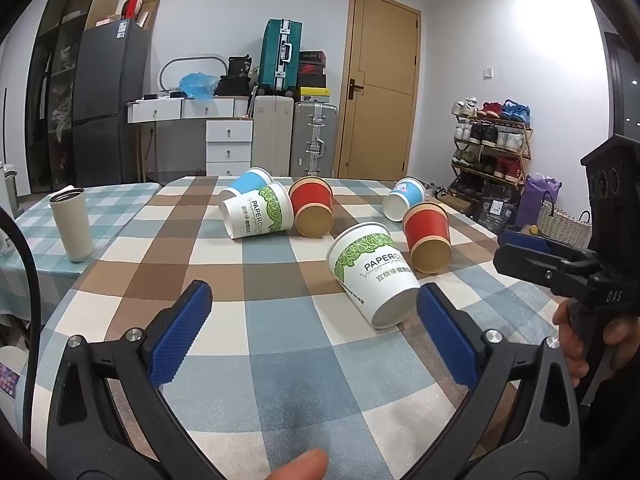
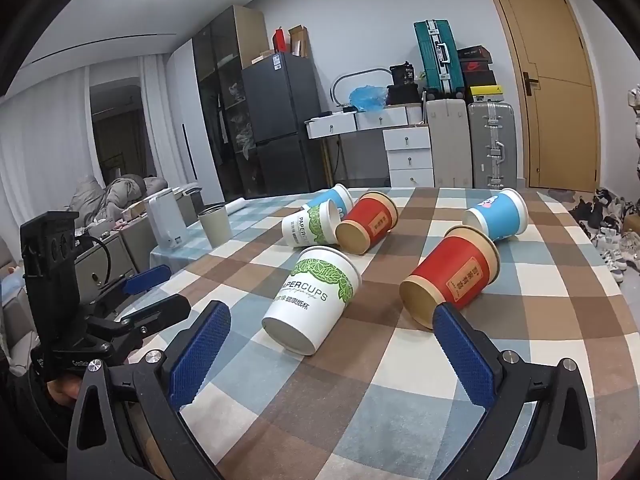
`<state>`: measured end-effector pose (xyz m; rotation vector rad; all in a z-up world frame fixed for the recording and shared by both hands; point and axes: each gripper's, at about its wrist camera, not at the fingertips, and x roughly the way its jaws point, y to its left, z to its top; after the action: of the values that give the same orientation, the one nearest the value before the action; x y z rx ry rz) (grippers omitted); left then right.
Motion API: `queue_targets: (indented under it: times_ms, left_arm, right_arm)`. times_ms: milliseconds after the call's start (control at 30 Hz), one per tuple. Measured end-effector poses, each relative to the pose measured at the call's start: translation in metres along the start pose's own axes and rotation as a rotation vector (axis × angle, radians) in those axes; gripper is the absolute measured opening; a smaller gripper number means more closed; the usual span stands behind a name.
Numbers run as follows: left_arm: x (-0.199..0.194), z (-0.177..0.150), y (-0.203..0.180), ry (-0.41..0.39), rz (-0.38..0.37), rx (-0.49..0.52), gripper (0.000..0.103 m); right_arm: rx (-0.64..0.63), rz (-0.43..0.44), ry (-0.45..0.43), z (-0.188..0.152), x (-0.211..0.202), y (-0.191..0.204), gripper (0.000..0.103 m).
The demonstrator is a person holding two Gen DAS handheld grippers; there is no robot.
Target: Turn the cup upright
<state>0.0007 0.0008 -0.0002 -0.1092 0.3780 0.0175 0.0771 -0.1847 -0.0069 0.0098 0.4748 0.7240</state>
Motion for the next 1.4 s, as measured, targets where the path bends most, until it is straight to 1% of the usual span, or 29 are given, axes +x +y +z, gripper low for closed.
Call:
queue_targets:
  times_ms: [433,1033,1400]
  left_arm:
    - [0.0019,0.0019,0.0033,0.001,-0.003,0.008,0.102]
    - [0.0011,0.0006,-0.0002,-0.002,0.003,0.018,0.102]
    - [0.0016,0.0005,-0.0007,-0.001,0.003,0.021,0.102]
  right_arm:
    - [0.003,0.042,0.004,-0.0020,0.0020,0.0022,0.103]
    - [0.009,0.020,-0.001,-0.0023,-0.0002,0.0011,0.103]
    - [0.013,0.022,0.003,-0.0027,0.0003,-0.0007,0.103]
